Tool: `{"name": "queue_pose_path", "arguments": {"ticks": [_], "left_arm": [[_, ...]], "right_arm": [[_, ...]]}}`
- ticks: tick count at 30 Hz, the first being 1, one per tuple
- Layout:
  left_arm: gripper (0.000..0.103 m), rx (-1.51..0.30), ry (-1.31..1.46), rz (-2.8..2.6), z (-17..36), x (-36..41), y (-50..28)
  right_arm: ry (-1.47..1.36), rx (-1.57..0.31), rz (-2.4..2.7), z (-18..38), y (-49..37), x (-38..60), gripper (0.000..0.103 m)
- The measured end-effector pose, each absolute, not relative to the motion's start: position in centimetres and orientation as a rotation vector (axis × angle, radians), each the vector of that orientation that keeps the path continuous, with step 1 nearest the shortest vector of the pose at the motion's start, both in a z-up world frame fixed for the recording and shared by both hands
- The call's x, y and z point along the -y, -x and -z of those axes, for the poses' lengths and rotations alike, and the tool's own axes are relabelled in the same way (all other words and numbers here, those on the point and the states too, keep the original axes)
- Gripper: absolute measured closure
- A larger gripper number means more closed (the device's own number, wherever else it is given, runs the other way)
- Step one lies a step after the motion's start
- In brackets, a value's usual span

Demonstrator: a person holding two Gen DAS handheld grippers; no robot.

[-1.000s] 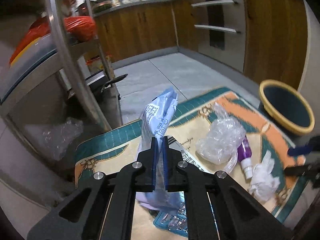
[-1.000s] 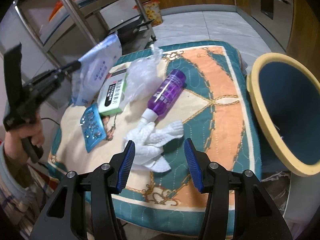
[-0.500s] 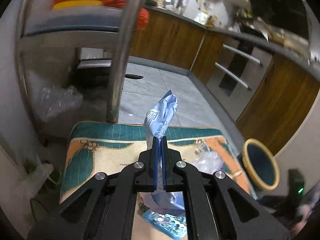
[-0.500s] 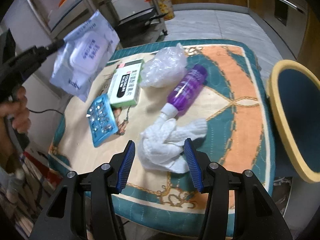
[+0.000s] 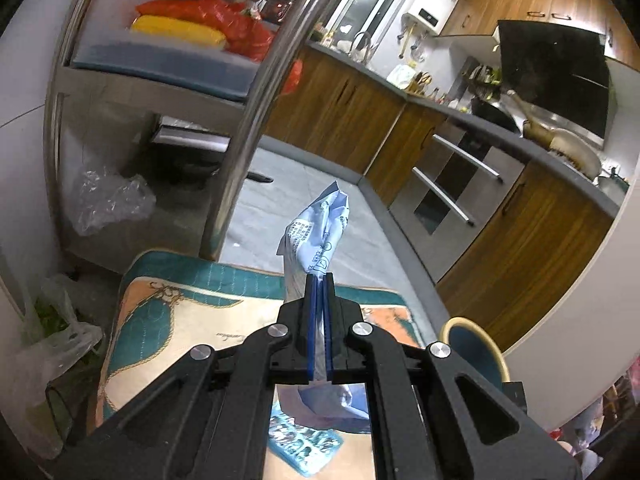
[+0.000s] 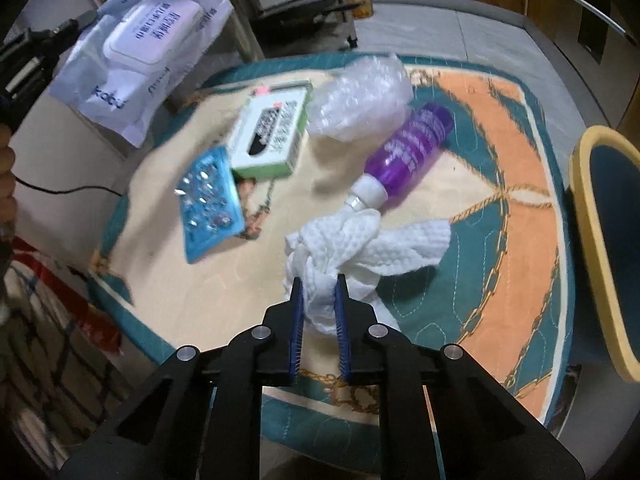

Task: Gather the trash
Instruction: 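Grasp the white wet-wipe pack with the left tool while the right tool grasps the white tissue, then carry the wipe pack and tissue over the bin and release both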

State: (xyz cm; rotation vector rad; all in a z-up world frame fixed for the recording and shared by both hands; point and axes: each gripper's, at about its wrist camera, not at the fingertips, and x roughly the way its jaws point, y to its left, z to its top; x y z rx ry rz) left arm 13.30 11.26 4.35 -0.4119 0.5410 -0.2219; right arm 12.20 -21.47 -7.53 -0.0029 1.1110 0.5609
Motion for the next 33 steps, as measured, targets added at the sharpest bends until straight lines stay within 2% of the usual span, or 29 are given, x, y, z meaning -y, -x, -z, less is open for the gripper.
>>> {"name": "queue_pose_path", "arguments": {"ticks": [16, 33], "left_arm": [[0.100, -0.517, 0.435, 0.409, -7.3, -3.6, -12.2], [0.100, -0.589, 0.383, 0.600, -6.4, 7.6, -13.9]], "right_arm": [[-0.184, -0.927, -0.434, 2.3, -12.0, 29.7, 0.088], [-0.282, -0.850, -0.251, 1.6, -11.1, 37.9, 0.087]]}}
